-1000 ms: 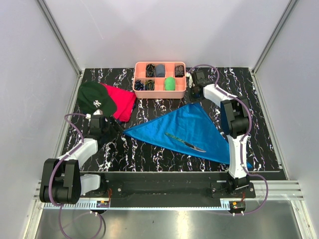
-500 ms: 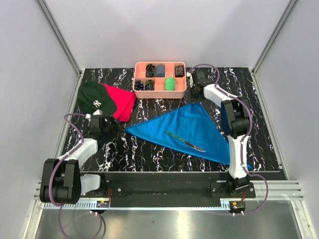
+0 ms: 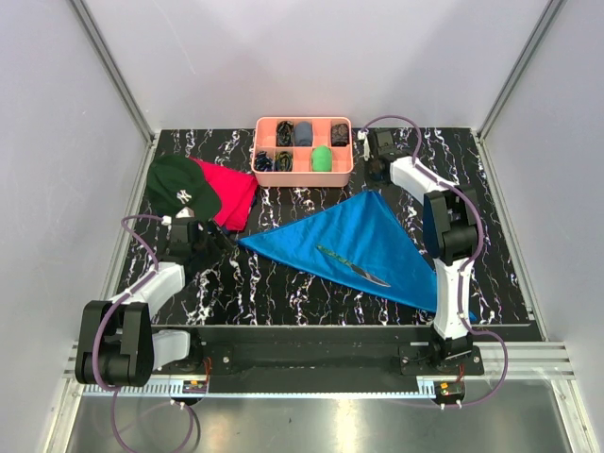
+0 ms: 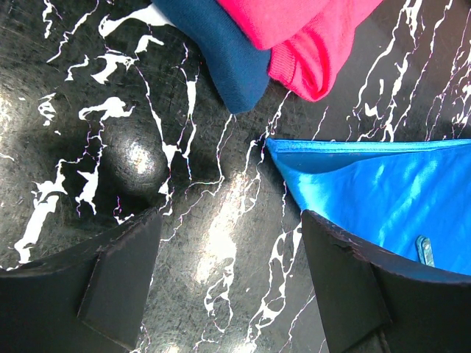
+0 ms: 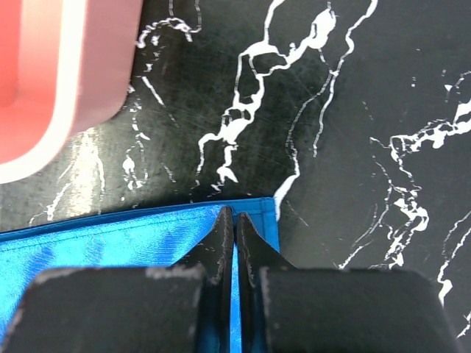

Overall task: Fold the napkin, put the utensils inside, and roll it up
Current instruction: Fold the napkin

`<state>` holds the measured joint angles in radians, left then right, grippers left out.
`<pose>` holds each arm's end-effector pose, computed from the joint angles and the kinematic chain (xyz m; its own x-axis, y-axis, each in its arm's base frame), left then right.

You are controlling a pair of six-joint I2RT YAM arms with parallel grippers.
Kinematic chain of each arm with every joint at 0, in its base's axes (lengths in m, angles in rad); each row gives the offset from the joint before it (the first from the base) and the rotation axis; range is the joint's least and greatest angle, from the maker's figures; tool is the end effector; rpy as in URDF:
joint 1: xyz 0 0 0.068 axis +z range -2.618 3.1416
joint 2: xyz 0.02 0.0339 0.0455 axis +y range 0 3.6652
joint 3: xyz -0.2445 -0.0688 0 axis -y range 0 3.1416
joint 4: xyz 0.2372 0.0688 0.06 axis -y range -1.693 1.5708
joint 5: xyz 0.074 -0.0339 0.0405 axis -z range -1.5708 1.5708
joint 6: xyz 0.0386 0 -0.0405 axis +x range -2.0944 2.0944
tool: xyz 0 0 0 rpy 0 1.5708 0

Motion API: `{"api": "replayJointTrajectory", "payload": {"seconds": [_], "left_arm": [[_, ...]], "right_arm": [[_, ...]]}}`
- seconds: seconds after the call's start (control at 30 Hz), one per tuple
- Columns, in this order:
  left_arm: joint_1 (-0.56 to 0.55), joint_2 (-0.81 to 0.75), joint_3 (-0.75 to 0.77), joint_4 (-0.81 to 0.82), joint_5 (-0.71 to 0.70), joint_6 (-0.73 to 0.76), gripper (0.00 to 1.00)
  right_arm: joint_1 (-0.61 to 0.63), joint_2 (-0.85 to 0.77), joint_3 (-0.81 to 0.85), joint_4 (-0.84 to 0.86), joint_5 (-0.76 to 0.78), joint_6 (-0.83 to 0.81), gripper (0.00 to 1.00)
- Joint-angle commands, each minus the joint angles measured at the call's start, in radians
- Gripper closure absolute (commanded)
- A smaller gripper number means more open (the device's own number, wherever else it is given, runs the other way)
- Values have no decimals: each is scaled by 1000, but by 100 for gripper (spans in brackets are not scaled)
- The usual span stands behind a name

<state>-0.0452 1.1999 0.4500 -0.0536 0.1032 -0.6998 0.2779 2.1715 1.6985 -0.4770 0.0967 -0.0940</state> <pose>0.2235 -0.0141 0.1427 -0.6250 -0.6130 -0.4833 -0.3741 0.7786 -0.5038 0.4454 0.1232 0.1691 -0.7582 -0.3134 -0.5717 -0.2915 0.9473 -0.1328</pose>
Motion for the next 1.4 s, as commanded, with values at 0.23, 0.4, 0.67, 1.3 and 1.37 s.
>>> {"api": "replayJointTrajectory", "payload": {"seconds": [0.23, 0.4, 0.67, 1.3, 1.37], "left_arm": [[5, 32, 35, 93, 47, -7, 23], [-1, 121, 62, 172, 79, -49, 25], [-22, 299, 104, 307, 115, -125, 36], [-45, 222, -20, 347, 41, -145, 44], [-45, 227, -20, 353, 41, -145, 46]], "right_arm": [[-23, -16, 12, 6, 31, -21, 100], [-25, -6, 15, 5, 31, -19, 100], [-26, -61, 0, -5, -5, 7, 52], [-25, -124, 7, -38, -71, 45, 42], [-25, -127, 6, -43, -71, 48, 41]]}}
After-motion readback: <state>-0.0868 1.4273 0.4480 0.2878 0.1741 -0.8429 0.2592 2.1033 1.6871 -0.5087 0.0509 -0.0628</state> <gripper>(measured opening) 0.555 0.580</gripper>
